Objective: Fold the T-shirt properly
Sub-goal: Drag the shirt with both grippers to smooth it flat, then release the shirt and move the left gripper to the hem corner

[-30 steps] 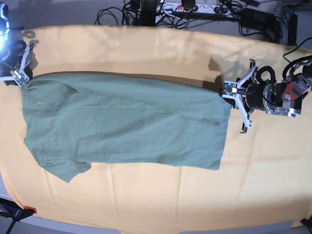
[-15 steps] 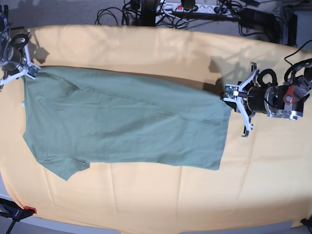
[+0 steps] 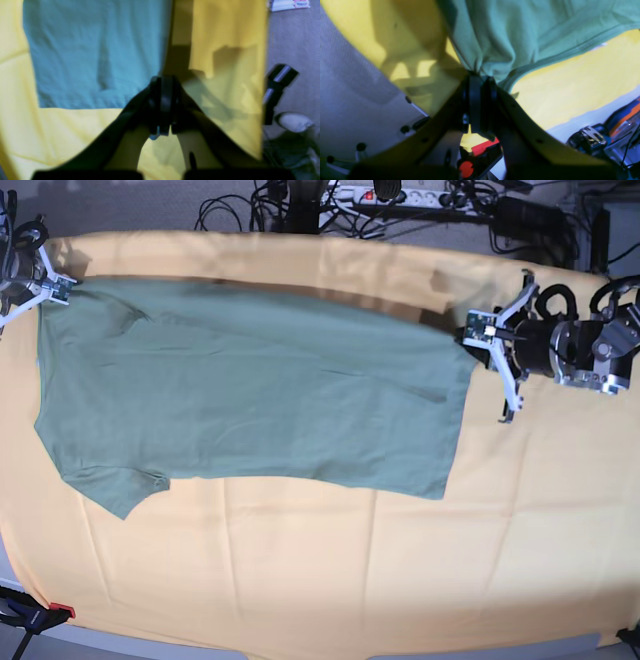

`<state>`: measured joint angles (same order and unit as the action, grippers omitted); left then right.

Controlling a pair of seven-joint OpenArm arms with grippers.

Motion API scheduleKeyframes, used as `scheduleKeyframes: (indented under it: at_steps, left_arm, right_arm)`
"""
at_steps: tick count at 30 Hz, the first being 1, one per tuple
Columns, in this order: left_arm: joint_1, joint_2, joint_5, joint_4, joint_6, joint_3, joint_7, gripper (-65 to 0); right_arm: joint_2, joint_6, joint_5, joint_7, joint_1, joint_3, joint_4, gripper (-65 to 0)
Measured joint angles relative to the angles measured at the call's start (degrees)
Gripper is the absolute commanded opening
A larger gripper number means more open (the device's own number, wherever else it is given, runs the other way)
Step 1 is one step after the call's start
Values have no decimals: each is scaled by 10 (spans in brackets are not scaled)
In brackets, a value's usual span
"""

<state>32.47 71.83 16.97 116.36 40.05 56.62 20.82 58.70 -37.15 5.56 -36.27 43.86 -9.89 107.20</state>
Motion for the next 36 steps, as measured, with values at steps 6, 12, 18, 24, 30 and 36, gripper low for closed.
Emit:
scheduleKeyframes:
  at_steps: [6,12,18,24,30,36]
  left_arm:
    - [-39,17,1,29,-1,0,7,-650]
    - [-53,17,2,30,-1,0,7,-650]
    - [-53,17,37,30,-1,0,11,-650]
    - [-54,18,43,30,-1,0,13,-650]
    - [-70,23,60,30,-1,0,31,-650]
    - [-69,23,93,31,-1,0,32,-560]
  right_arm:
    - [0,-4,5,-15,4,0,0,-650]
    - [0,-26,79,-84,15,0,9,-650]
    - [0,-26,84,-88,15,0,9,-650]
    - [0,-26,95,-102,15,0,9,-650]
    - [0,-26,116,-119,15,0,9,-650]
    - [0,-26,116,-119,15,0,9,-603]
